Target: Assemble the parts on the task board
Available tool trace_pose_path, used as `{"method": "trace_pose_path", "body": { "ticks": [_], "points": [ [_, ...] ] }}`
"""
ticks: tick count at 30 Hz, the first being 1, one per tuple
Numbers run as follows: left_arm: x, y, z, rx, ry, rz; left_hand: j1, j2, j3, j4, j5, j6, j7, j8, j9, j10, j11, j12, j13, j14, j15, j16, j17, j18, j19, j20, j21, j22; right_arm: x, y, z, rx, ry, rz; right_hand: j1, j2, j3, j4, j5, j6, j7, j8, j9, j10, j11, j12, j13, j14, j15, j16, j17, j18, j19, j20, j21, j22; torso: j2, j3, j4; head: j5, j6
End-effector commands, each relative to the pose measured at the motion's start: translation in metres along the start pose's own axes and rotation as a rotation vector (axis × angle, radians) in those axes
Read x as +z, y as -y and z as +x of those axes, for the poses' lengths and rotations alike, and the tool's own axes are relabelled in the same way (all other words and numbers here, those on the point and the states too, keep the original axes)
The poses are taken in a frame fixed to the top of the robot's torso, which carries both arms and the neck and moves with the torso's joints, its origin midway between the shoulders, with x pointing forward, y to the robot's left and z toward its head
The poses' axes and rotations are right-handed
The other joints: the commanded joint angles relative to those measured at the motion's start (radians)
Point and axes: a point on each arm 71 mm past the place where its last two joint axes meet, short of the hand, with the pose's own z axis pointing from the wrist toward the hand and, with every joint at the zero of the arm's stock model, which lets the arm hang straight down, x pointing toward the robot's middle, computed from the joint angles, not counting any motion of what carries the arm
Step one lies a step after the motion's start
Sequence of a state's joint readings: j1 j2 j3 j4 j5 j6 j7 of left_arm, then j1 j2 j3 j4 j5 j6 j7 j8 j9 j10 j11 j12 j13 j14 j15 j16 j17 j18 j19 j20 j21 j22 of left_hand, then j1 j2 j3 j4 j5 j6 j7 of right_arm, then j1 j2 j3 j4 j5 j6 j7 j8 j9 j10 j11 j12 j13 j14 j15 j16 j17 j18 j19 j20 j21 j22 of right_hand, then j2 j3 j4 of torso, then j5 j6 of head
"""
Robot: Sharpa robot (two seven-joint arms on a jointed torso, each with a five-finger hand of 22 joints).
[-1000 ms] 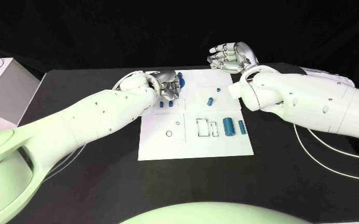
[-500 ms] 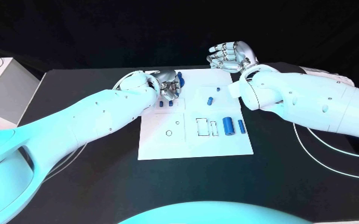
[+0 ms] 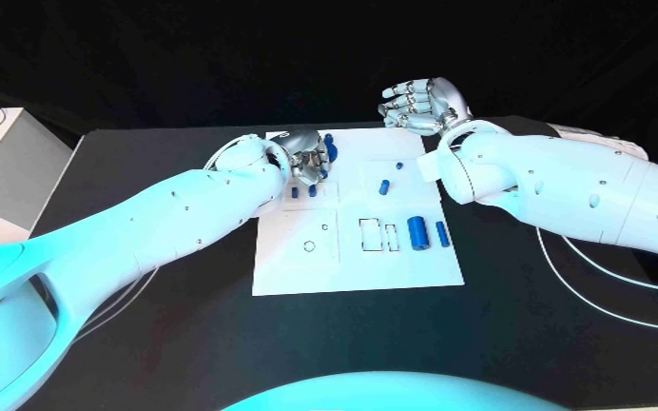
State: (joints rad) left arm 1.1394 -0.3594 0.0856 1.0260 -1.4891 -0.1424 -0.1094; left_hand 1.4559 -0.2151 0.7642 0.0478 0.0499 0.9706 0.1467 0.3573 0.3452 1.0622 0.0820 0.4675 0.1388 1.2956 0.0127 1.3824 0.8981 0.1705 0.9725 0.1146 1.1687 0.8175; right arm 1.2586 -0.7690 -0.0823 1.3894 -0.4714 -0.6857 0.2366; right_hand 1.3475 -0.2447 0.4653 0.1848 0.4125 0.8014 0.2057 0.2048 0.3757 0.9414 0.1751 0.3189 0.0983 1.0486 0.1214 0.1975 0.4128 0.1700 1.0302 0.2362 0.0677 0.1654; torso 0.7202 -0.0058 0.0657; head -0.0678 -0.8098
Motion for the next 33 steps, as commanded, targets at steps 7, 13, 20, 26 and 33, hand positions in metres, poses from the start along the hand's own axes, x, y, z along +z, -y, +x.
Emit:
{"method": "trace_pose_path", "body": {
  "ticks": [7, 13, 20, 26, 33],
  "points": [
    [-0.007, 0.002, -0.010, -0.077, 0.061, 0.028, -0.014, -0.004, -0.001, -0.006, 0.005, 0.007, 0.005, -0.011, 0.002, 0.014, 0.001, -0.023, -0.001, 0.012, 0.000, 0.006, 0.003, 0.001, 0.008, -0.001, 0.009, 0.004, 0.000, -0.001, 0.000, 0.001, -0.013, -0.015, -0.005, 0.001, 0.000, -0.005, 0.004, -0.005, 0.044, -0.007, -0.001, 0.001, 0.007, -0.006, -0.001, -0.002, 0.006, -0.005, -0.001, 0.014, -0.006, -0.001, -0.002, -0.001, -0.003, -0.0005, 0.0019, -0.003, 0.007],
    [-0.015, -0.003, -0.025, -0.114, 0.065, 0.024, -0.017, -0.005, -0.003, -0.006, 0.005, 0.008, 0.005, -0.013, 0.003, 0.016, 0.002, -0.028, -0.002, 0.010, 0.001, 0.005, -0.001, 0.001, 0.007, -0.001, 0.009, 0.003, 0.000, 0.000, -0.002, -0.001, -0.008, -0.012, -0.005, 0.001, 0.000, -0.005, 0.004, -0.005, 0.044, -0.007, -0.001, 0.001, 0.007, -0.006, -0.001, -0.002, 0.006, -0.005, -0.001, 0.014, -0.006, -0.001, -0.002, -0.001, -0.005, -0.0003, 0.0059, -0.003, 0.008],
    [-0.025, -0.016, -0.034, -0.111, 0.063, 0.002, -0.019, -0.007, -0.005, -0.007, 0.004, 0.009, 0.005, -0.014, 0.003, 0.018, 0.001, -0.032, -0.002, 0.010, 0.001, 0.005, -0.002, 0.000, 0.007, -0.001, 0.009, 0.004, 0.000, 0.002, -0.005, -0.004, -0.003, -0.008, -0.006, 0.002, 0.000, -0.006, 0.007, -0.004, 0.043, -0.007, -0.001, 0.001, 0.007, -0.006, -0.004, 0.000, 0.006, -0.007, -0.003, 0.014, -0.006, -0.001, -0.001, -0.004, -0.010, -0.0019, 0.0121, -0.005, 0.006],
    [-0.028, -0.026, -0.037, -0.076, 0.055, -0.022, -0.019, -0.007, -0.006, -0.008, 0.004, 0.011, 0.004, -0.015, 0.004, 0.022, 0.001, -0.034, -0.001, 0.010, 0.001, 0.005, -0.003, 0.000, 0.008, -0.001, 0.009, 0.005, -0.001, 0.002, -0.006, -0.005, -0.001, -0.006, -0.006, 0.002, 0.000, -0.006, 0.007, -0.004, 0.043, -0.007, -0.001, 0.001, 0.007, -0.006, -0.004, 0.000, 0.006, -0.007, -0.003, 0.014, -0.006, -0.001, -0.001, -0.004, -0.008, -0.0018, 0.0108, -0.003, 0.005],
    [-0.027, -0.030, -0.035, -0.051, 0.042, -0.037, -0.020, -0.007, -0.008, -0.008, 0.004, 0.014, 0.003, -0.015, 0.004, 0.026, 0.000, -0.036, -0.001, 0.011, 0.000, 0.006, -0.002, 0.000, 0.008, 0.000, 0.010, 0.006, 0.000, 0.002, -0.006, -0.005, -0.002, -0.006, -0.006, 0.002, 0.000, -0.007, 0.007, -0.004, 0.043, -0.008, -0.001, 0.001, 0.007, -0.006, -0.005, 0.000, 0.006, -0.007, -0.003, 0.014, -0.006, -0.001, -0.001, -0.005, -0.006, -0.0022, 0.0099, 0.001, 0.005]
  ]
}}
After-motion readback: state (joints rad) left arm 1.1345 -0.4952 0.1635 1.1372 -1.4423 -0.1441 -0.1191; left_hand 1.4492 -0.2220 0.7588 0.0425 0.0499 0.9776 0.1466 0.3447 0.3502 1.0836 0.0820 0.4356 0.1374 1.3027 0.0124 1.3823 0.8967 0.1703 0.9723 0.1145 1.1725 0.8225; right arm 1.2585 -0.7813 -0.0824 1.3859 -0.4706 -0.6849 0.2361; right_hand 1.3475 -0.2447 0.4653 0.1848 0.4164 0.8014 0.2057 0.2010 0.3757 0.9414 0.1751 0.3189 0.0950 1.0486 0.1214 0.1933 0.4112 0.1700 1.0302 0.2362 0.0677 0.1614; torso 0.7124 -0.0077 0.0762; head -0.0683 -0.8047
